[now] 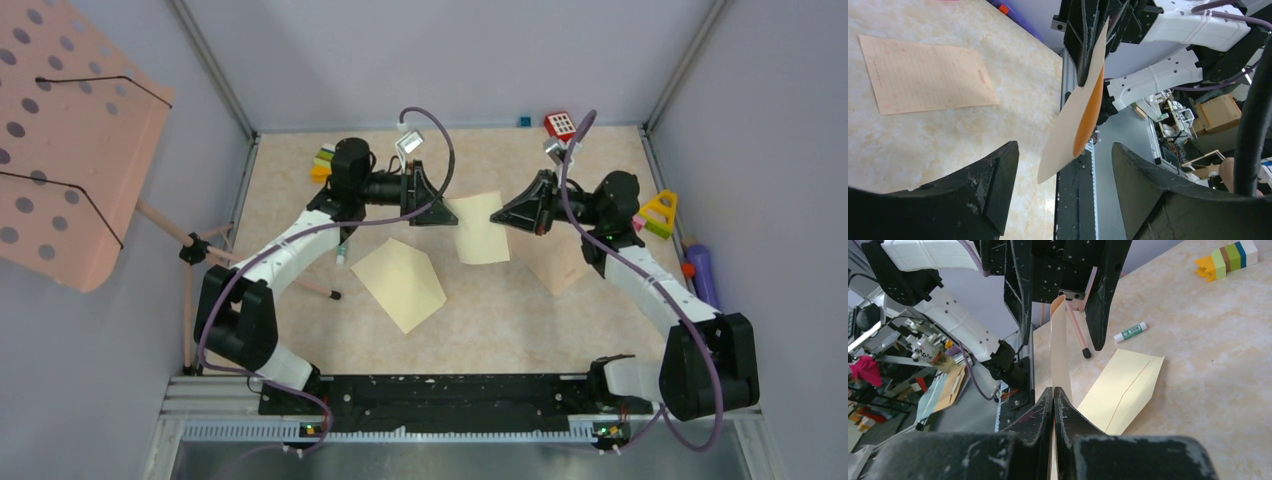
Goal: Place the letter into the envelope and seal it
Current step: Fold the letter.
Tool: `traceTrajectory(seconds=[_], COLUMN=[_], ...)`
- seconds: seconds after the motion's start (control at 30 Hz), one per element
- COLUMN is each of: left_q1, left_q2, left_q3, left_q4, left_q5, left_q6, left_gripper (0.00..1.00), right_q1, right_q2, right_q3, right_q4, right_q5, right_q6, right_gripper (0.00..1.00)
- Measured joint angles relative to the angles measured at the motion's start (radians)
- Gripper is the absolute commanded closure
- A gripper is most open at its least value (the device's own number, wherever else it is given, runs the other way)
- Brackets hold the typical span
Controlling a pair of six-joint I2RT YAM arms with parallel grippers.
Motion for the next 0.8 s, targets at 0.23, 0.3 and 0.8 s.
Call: traceTrajectory(seconds=[0.23,0.3,0.8], left_q1=[0.000,0.000,-0.015], left_q2=[-0.023,-0.032,-0.037], left_q3=[0.000,0.000,0.000], left_q4=[0.001,0.003,0.081], left_q5=[0.054,0.069,0.119], left_q6=[0.001,0.001,-0.048], left_gripper=[0.29,0.32,0.49], right_q1=[-0.035,-0.042,-0.046], right_q2=[0.011,0.025,0.126], right_q3=[0.000,0.000,0.000], right_q4=[0.124,0.169,0.288], right_q5=[-0.005,-0.006,0.012], right_q6=[0.181,0.239,0.506], right_gripper=[1.00,1.00,1.00])
